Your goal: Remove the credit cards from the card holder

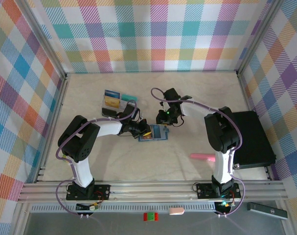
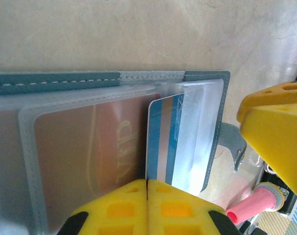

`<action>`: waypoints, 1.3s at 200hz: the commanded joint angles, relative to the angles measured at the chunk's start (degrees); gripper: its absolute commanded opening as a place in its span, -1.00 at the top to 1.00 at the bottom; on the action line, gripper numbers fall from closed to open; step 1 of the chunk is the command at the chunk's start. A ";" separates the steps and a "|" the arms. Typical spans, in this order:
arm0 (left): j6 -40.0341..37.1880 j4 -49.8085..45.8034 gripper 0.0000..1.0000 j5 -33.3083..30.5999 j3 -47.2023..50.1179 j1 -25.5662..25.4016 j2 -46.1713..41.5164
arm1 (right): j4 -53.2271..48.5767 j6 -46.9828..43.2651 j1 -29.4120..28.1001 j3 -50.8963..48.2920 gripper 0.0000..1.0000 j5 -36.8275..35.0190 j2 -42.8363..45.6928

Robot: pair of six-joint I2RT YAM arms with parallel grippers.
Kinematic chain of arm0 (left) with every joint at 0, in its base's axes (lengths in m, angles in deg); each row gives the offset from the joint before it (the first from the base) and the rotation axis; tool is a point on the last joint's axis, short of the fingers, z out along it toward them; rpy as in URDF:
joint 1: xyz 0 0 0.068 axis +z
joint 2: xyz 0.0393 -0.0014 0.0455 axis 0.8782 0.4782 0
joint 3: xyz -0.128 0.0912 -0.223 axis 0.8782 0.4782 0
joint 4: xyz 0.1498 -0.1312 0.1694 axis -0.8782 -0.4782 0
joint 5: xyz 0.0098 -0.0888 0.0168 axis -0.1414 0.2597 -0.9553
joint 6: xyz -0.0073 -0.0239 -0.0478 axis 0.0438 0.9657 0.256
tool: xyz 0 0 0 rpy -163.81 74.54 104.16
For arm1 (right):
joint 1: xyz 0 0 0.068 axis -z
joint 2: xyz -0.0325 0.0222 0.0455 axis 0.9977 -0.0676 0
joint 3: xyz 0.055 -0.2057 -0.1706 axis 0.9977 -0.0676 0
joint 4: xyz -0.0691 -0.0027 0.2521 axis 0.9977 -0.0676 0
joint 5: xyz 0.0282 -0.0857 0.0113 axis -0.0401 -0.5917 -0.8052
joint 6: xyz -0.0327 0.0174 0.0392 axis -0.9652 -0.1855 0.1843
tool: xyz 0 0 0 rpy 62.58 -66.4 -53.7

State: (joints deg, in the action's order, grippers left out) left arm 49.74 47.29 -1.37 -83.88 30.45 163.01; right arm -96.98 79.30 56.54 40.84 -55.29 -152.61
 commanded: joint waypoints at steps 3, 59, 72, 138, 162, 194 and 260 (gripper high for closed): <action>-1.13 -1.65 1.00 -1.22 0.18 0.40 -1.02 | -0.16 0.16 0.12 0.96 0.50 2.78 0.17; -0.18 -0.52 0.86 -0.74 0.09 0.40 -0.40 | -1.60 -0.45 0.14 1.92 0.52 4.63 -4.21; -0.08 -0.40 0.82 -0.69 0.02 0.40 -0.33 | -1.62 -0.44 0.05 1.92 0.52 4.58 -4.92; 1.15 2.29 0.60 0.77 -0.34 0.40 1.04 | -0.56 0.11 0.10 0.38 0.53 4.87 -6.67; 1.16 2.39 0.59 1.58 -1.52 0.40 1.84 | 0.25 0.78 0.18 -0.06 0.53 5.20 -6.76; 0.58 0.53 0.69 2.21 -3.44 0.40 2.82 | 0.84 1.47 0.14 -0.48 0.53 4.96 -6.56; -3.63 -8.82 0.99 -2.85 -2.87 1.10 -2.02 | 2.96 1.64 0.57 -3.24 0.50 1.73 -3.35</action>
State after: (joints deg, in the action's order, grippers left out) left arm 48.86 45.63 -0.52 -86.90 30.62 164.06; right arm -93.98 80.39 56.91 39.86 -50.42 -156.74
